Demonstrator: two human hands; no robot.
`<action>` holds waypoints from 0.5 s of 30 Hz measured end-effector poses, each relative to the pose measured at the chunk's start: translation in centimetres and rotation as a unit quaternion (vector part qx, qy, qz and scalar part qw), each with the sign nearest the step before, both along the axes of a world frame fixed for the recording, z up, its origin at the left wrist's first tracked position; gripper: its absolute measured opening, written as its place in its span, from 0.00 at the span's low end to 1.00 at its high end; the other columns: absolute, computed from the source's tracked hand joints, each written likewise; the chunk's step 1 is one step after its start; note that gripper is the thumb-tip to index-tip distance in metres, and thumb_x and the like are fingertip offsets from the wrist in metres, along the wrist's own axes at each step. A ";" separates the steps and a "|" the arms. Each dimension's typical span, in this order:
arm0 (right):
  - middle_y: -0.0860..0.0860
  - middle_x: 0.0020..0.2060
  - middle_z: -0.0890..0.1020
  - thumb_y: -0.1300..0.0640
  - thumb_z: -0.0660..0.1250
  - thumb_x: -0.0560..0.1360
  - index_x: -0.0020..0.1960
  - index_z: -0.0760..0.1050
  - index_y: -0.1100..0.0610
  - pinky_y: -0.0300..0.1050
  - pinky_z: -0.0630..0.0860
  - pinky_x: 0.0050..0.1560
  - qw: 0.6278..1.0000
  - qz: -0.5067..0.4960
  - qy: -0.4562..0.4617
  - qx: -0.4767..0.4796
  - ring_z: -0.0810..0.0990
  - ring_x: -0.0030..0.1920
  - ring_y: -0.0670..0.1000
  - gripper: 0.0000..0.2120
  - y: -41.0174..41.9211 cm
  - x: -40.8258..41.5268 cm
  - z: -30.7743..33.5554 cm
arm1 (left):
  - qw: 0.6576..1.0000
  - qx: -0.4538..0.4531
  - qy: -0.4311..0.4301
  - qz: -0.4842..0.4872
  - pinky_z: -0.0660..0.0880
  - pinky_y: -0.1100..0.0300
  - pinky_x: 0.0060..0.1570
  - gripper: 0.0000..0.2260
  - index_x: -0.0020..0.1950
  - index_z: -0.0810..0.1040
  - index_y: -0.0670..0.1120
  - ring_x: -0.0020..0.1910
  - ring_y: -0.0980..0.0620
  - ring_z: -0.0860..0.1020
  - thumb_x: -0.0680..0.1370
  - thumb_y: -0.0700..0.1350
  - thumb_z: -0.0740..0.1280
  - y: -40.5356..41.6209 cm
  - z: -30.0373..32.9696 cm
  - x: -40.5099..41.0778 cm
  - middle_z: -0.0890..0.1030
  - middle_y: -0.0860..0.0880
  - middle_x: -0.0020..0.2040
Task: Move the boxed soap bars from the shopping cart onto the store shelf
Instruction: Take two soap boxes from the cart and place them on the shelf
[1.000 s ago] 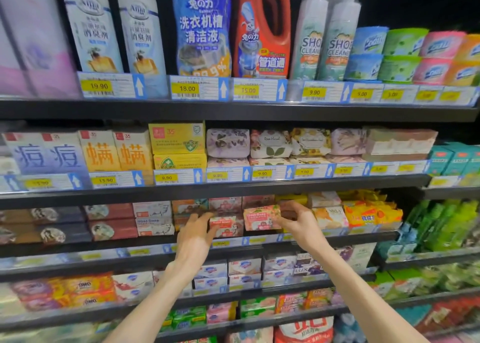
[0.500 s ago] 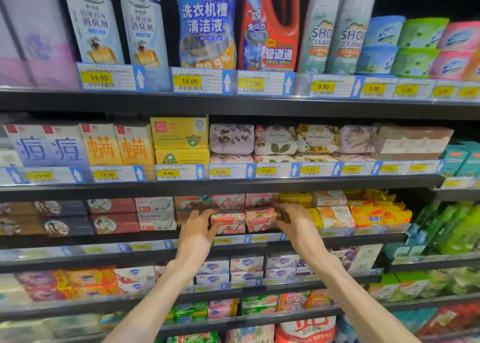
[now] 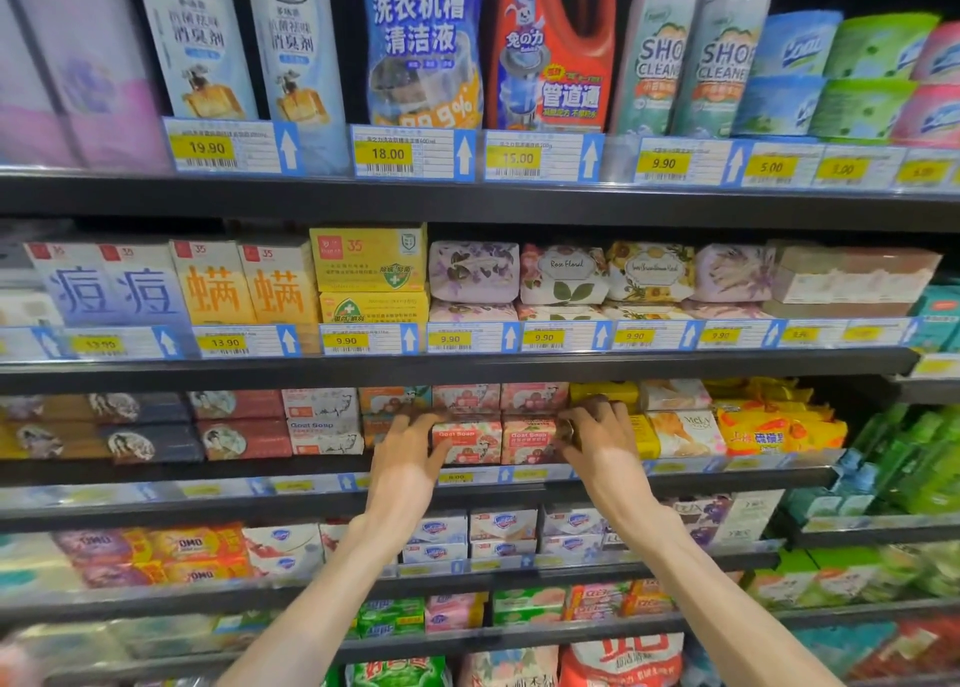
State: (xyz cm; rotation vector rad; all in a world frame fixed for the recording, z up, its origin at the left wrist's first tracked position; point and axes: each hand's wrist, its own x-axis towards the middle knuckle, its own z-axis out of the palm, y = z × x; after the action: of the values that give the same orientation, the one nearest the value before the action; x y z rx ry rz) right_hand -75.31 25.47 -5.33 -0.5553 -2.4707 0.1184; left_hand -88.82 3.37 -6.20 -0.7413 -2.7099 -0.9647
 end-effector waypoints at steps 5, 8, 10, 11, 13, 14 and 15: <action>0.53 0.54 0.80 0.57 0.78 0.69 0.57 0.82 0.55 0.51 0.76 0.57 1.000 -0.007 -0.012 0.001 0.72 0.56 0.56 0.17 -0.2 0.2 0.2 | 1.000 -0.014 -0.003 -0.002 0.82 0.50 0.52 0.17 0.69 0.75 0.52 0.54 0.46 0.82 0.81 0.54 0.67 -0.1 0.1 0.0 0.77 0.46 0.63; 0.53 0.54 0.80 0.56 0.76 0.71 0.59 0.80 0.56 0.51 0.77 0.57 1.000 0.011 -0.008 -0.004 0.72 0.56 0.56 0.17 -0.6 0.9 0.7 | 0.999 -0.029 0.024 -0.012 0.82 0.48 0.50 0.18 0.69 0.74 0.52 0.55 0.45 0.81 0.81 0.56 0.65 -0.7 0.2 0.6 0.77 0.45 0.64; 0.52 0.54 0.79 0.56 0.75 0.72 0.60 0.79 0.56 0.50 0.78 0.55 1.000 0.026 -0.006 0.002 0.73 0.56 0.56 0.17 -1.2 1.5 1.1 | 0.997 -0.027 0.066 -0.026 0.81 0.49 0.47 0.18 0.68 0.75 0.50 0.53 0.45 0.81 0.81 0.55 0.65 -1.4 0.2 1.2 0.78 0.46 0.60; 0.52 0.53 0.79 0.55 0.75 0.73 0.60 0.79 0.56 0.50 0.78 0.54 0.999 0.030 -0.007 0.011 0.73 0.56 0.56 0.17 -1.6 1.6 1.4 | 0.996 -0.027 0.086 -0.028 0.81 0.49 0.48 0.18 0.68 0.75 0.49 0.55 0.45 0.80 0.81 0.55 0.66 -1.7 0.3 1.6 0.78 0.47 0.60; 0.52 0.53 0.80 0.53 0.75 0.73 0.58 0.80 0.55 0.50 0.78 0.52 0.999 0.040 -0.015 0.029 0.75 0.55 0.56 0.15 -2.8 1.6 2.2 | 0.993 -0.033 0.107 -0.021 0.79 0.48 0.55 0.18 0.68 0.76 0.49 0.60 0.45 0.77 0.80 0.54 0.68 -2.5 0.9 2.3 0.77 0.46 0.61; 0.52 0.53 0.81 0.52 0.75 0.73 0.57 0.81 0.55 0.51 0.79 0.50 0.998 0.047 -0.021 0.036 0.75 0.56 0.56 0.14 -3.5 1.4 2.7 | 0.992 -0.042 0.115 -0.012 0.78 0.48 0.57 0.18 0.68 0.76 0.49 0.61 0.45 0.76 0.80 0.53 0.68 -3.0 1.2 2.7 0.77 0.46 0.62; 0.52 0.53 0.81 0.51 0.74 0.73 0.56 0.81 0.54 0.52 0.80 0.49 0.997 0.056 -0.029 0.043 0.76 0.56 0.56 0.13 -4.4 1.1 3.2 | 0.991 -0.053 0.123 -0.002 0.77 0.48 0.58 0.18 0.68 0.77 0.50 0.62 0.44 0.76 0.79 0.53 0.69 -3.6 1.6 3.0 0.77 0.46 0.62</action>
State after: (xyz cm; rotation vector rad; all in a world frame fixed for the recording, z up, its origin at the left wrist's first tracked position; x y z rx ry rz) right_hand -74.25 21.08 -2.13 -0.3883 -2.5501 0.0411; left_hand -85.82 -0.22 -4.63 -0.8262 -2.5579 -0.6840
